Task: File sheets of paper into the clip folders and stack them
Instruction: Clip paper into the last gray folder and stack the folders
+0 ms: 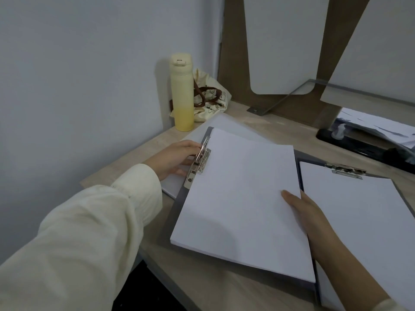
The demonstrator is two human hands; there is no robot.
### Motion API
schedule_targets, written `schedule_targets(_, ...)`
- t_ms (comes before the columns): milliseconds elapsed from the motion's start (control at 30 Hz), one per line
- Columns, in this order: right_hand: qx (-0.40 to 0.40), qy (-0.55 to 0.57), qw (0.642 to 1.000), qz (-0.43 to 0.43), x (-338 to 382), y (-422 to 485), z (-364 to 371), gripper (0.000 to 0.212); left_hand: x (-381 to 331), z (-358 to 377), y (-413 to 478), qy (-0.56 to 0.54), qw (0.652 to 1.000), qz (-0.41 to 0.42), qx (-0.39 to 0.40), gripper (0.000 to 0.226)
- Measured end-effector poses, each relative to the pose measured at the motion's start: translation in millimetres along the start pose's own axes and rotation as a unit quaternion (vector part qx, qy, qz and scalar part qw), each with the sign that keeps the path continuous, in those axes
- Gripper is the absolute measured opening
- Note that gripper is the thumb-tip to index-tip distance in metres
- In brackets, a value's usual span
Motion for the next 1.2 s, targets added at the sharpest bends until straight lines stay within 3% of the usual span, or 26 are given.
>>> schedule_targets(467,-0.011,-0.001,0.999,0.034,-5.4,1.2,0.9,0.030,7.0,7.3,-19.8,-0.157,0.984,-0.010,0.081,0.015)
schedule_targets(567,-0.008,0.003,1.000,0.025,-4.6,1.1,1.2,0.029,10.0,5.0,-25.9,-0.177,0.981,0.000,0.076,0.026)
schedule_targets(767,-0.005,0.009,1.000,0.017,-4.0,1.2,2.7,0.029,15.8,1.7,-41.1,-0.102,0.991,-0.016,0.082,0.020)
schedule_targets(1200,-0.001,0.007,1.000,0.001,-4.9,2.7,2.5,0.033,14.6,1.8,-47.8,-0.090,0.994,-0.024,0.063,0.017)
Point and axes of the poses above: each hand's wrist, its own y-axis towards the middle knuckle, its own z-axis out of the palm, x = y × z, the point moved 10 cm from there along y, towards the middle knuckle, and after that the axes turned 5 degrees about -y, right-handed, at the moved point
